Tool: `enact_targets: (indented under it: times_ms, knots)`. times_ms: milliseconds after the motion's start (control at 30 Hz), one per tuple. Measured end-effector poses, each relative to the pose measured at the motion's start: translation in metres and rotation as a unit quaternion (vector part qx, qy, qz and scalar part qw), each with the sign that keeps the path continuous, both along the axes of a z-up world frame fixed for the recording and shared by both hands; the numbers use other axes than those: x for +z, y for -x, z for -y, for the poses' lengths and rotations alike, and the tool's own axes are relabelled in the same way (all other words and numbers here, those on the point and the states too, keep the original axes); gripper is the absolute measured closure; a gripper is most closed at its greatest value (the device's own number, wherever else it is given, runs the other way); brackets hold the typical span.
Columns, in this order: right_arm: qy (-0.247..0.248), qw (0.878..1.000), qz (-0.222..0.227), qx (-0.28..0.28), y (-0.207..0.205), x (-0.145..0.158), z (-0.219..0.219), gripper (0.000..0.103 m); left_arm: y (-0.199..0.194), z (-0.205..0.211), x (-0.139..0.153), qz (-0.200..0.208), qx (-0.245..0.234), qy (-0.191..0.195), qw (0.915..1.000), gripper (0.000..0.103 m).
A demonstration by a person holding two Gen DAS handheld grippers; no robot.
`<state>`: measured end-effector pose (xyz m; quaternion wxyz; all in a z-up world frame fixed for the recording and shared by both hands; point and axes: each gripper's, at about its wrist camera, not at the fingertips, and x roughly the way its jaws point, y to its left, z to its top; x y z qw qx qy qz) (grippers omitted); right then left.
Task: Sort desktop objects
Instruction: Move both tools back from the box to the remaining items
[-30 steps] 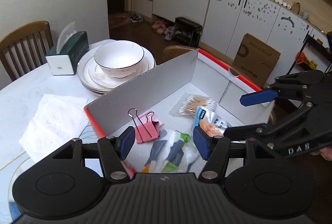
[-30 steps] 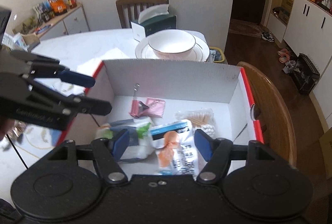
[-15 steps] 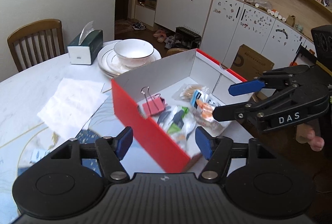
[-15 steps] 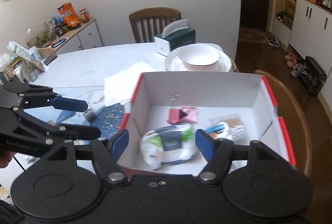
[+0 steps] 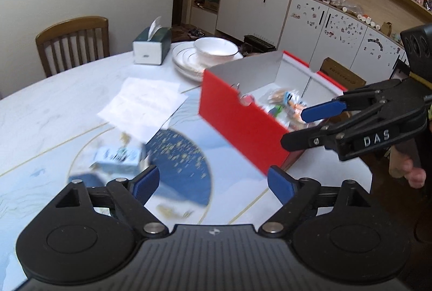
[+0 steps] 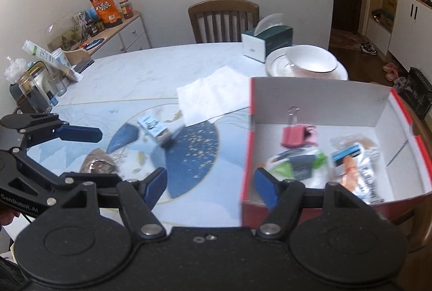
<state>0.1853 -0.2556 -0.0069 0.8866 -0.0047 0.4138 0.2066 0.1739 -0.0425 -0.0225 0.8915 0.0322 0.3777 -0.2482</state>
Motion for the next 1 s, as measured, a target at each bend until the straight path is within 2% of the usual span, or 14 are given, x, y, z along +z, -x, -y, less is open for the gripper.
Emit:
enact_targets:
  times_ms: [133, 233, 367, 633, 800, 1000]
  knots:
    - [0.002, 1.000, -0.008, -0.001, 0.003, -0.007, -0.024, 0.032, 0.009, -0.028, -0.012, -0.008, 0.005, -0.005, 0.9999, 0.013]
    - [0.003, 1.000, -0.014, 0.001, 0.005, -0.013, -0.043, 0.032, 0.015, -0.047, -0.020, -0.014, 0.010, -0.010, 0.9998, 0.000]
    - [0.004, 1.000, -0.022, 0.003, 0.005, -0.020, -0.069, 0.032, 0.021, -0.068, -0.031, -0.019, 0.006, -0.021, 0.9996, 0.000]
    - [0.010, 0.999, -0.031, 0.014, -0.003, -0.033, -0.127, 0.032, 0.027, -0.111, -0.056, -0.037, 0.032, -0.038, 0.9981, 0.000]
    - [0.028, 0.999, -0.030, 0.022, -0.012, -0.043, -0.159, 0.032, 0.029, -0.125, -0.064, -0.038, 0.041, -0.044, 0.9975, 0.000]
    - [0.059, 0.998, -0.020, 0.014, -0.041, -0.050, -0.169, 0.032, 0.032, -0.127, -0.070, -0.029, 0.039, -0.054, 0.9973, 0.000]
